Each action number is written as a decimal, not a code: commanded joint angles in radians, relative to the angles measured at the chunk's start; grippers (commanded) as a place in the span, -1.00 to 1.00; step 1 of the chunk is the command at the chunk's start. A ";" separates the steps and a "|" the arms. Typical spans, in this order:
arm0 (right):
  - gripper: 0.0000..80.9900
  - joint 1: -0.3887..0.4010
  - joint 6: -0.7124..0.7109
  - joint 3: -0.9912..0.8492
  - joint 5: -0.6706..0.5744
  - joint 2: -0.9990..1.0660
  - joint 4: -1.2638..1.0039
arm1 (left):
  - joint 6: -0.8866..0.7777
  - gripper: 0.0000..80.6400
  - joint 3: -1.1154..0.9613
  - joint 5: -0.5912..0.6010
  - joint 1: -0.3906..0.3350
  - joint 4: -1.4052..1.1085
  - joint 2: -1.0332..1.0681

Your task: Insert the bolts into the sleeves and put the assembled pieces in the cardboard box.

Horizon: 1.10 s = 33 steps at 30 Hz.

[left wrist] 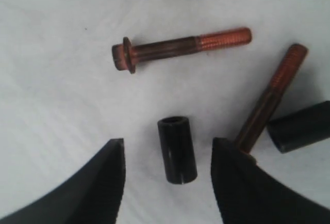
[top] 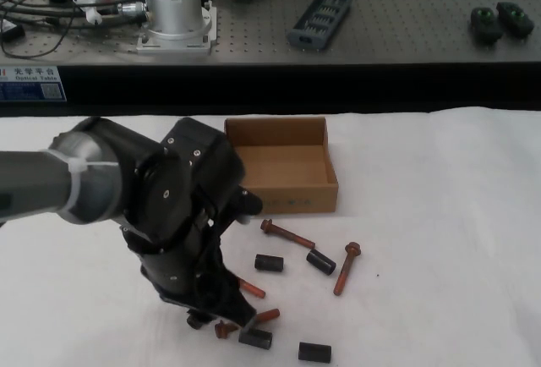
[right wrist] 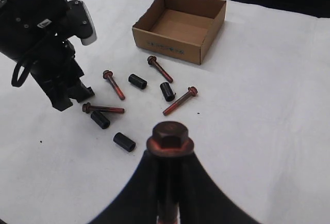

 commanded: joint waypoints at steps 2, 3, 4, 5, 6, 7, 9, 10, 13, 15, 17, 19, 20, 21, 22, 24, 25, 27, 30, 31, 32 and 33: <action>-0.92 0.002 0.003 0.000 0.001 -0.008 0.000 | 0.020 -0.10 -0.010 -0.048 0.000 0.041 0.018; -0.92 0.002 0.003 0.000 0.001 -0.008 0.000 | 0.020 -0.10 -0.010 -0.048 0.000 0.036 0.018; -0.92 0.002 0.003 0.000 0.001 -0.008 0.000 | 0.020 -0.10 -0.010 -0.049 0.000 0.033 0.018; -0.92 0.002 0.003 0.000 0.001 -0.008 0.000 | 0.020 -0.10 -0.010 -0.046 0.000 0.029 0.018; -0.92 0.002 0.003 0.000 0.001 -0.008 0.000 | 0.020 -0.10 -0.010 -0.042 0.000 0.027 0.020; -0.92 0.002 0.003 0.000 0.001 -0.008 0.000 | 0.020 -0.10 -0.010 -0.041 0.000 0.020 0.023; -0.92 0.002 0.003 0.000 0.001 -0.008 0.000 | 0.020 -0.10 -0.010 -0.031 0.000 0.013 0.034; -0.92 0.002 0.003 0.000 0.001 -0.008 0.000 | 0.020 -0.10 -0.010 -0.024 0.000 0.011 0.041; -0.92 0.002 0.003 0.000 0.001 -0.008 0.000 | 0.020 -0.10 -0.010 -0.021 0.000 0.006 0.064; -0.92 0.002 0.003 0.000 0.001 -0.008 0.000 | 0.020 -0.10 -0.010 -0.021 0.000 0.000 0.076; -0.92 0.002 0.003 0.000 0.001 -0.008 0.000 | 0.020 -0.10 -0.010 -0.021 0.000 -0.006 0.082; -0.92 0.002 0.003 0.000 0.001 -0.008 0.000 | 0.020 -0.15 -0.010 -0.021 0.000 -0.016 0.082; -0.92 0.002 0.003 0.000 0.001 -0.008 0.000 | 0.020 -0.22 -0.010 -0.021 0.000 -0.020 0.082; -0.92 0.002 0.003 0.000 0.001 -0.008 0.000 | 0.020 -0.31 -0.010 -0.021 0.000 -0.026 0.082; -0.92 0.002 0.003 0.000 0.001 -0.008 0.000 | 0.020 -0.39 -0.010 -0.021 0.000 -0.029 0.082; -0.92 0.002 0.003 0.000 0.001 -0.008 0.000 | 0.020 -0.60 -0.010 -0.021 0.000 -0.034 0.082; -0.92 0.002 0.003 0.000 0.001 -0.008 0.000 | 0.020 -0.67 -0.010 -0.021 0.000 -0.037 0.082; -0.92 0.002 0.003 0.000 0.001 -0.008 0.000 | 0.020 -0.80 -0.010 -0.021 0.000 -0.038 0.082; -0.92 0.002 0.003 0.000 0.001 -0.008 0.000 | 0.020 -0.90 -0.010 -0.021 0.000 -0.030 0.082; -0.92 0.002 0.003 0.000 0.001 -0.008 0.000 | 0.020 -0.90 -0.010 -0.021 0.000 -0.024 0.082; -0.92 0.002 0.003 0.000 0.001 -0.008 0.000 | 0.020 -0.90 -0.010 -0.021 0.000 -0.014 0.082; -0.92 0.002 0.003 0.000 0.001 -0.008 0.000 | 0.016 -0.90 -0.012 -0.021 0.000 0.001 0.082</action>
